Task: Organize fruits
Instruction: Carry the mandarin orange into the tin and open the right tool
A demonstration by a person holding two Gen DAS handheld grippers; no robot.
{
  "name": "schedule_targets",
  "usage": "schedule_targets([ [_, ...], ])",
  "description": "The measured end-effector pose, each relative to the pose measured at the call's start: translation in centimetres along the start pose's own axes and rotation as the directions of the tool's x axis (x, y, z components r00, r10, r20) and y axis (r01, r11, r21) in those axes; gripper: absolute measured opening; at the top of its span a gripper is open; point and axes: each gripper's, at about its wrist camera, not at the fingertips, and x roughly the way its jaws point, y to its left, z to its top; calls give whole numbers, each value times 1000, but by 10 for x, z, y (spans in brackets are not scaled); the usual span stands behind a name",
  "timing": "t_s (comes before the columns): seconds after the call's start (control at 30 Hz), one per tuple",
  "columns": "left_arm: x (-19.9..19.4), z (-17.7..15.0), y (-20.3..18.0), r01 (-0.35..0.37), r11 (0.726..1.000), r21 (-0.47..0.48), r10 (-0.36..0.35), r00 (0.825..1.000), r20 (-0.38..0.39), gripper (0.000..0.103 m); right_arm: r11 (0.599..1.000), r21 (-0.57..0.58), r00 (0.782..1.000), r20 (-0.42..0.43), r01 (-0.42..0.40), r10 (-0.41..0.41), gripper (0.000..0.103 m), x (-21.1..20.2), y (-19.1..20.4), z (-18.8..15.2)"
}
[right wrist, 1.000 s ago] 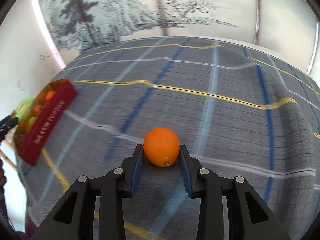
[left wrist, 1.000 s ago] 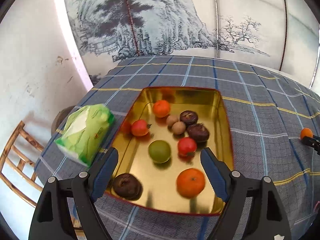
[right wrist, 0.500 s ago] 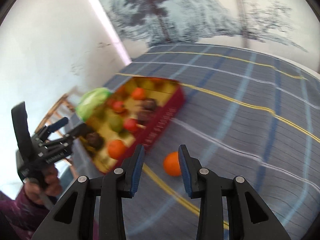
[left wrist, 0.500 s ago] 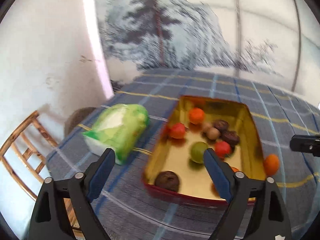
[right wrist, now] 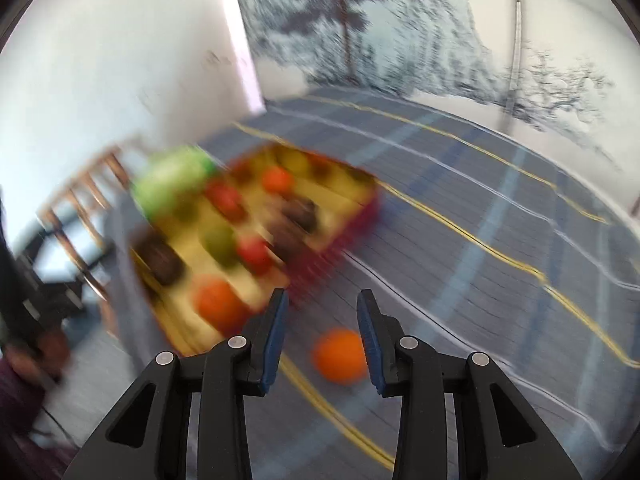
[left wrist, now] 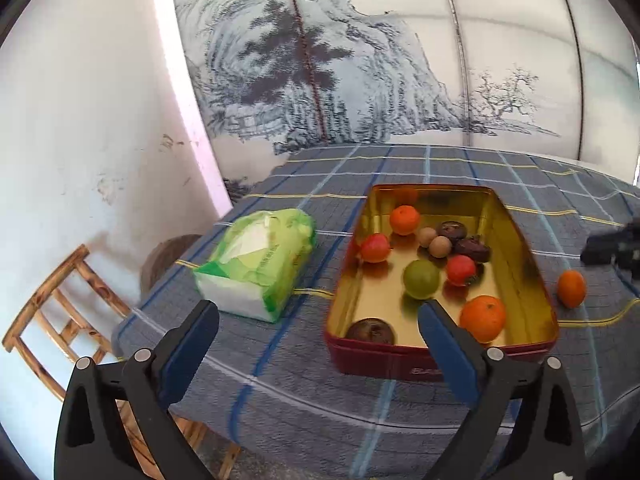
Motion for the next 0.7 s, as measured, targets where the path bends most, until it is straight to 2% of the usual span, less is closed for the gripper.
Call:
schedule_targets([
  [0.03, 1, 1, -3, 10, 1000, -2, -10, 1000, -4, 99, 1000, 11, 1000, -23, -12, 12, 37, 3, -6, -7],
  [0.1, 2, 4, -10, 28, 1000, -1, -28, 1000, -13, 100, 1000, 1, 999, -41, 25, -24, 38, 11, -9, -14],
  [0.23, 2, 6, -18, 28, 999, 24, -28, 999, -25, 101, 999, 32, 998, -51, -22, 24, 46, 24, -12, -16],
  [0.3, 4, 5, -14, 23, 1000, 17, -23, 999, -29, 102, 999, 22, 996, -75, -36, 38, 46, 32, -6, -20],
  [0.33, 5, 5, -12, 23, 1000, 8, -22, 999, -34, 102, 1000, -1, 994, -110, -9, 9, 44, 40, -1, -25],
  [0.37, 7, 5, -10, 24, 1000, -3, -24, 999, -41, 102, 999, -36, 994, -102, 23, -27, 37, 42, 5, -31],
  [0.4, 8, 5, -7, 26, 999, -19, -27, 999, -47, 102, 997, -68, 995, -90, 41, -47, 36, 41, 10, -33],
  [0.47, 8, 6, -3, 22, 999, -32, -24, 999, -45, 102, 999, -33, 997, -60, 36, -38, 36, 35, 7, -28],
  [0.57, 2, 8, 4, 2, 999, -38, -2, 1000, -9, 102, 998, -44, 999, -17, 39, -39, 36, 23, 9, -12],
  [0.7, -5, 11, 12, -20, 999, -39, 21, 999, 24, 102, 997, -67, 997, 56, -41, 45, 36, 8, 28, 32],
])
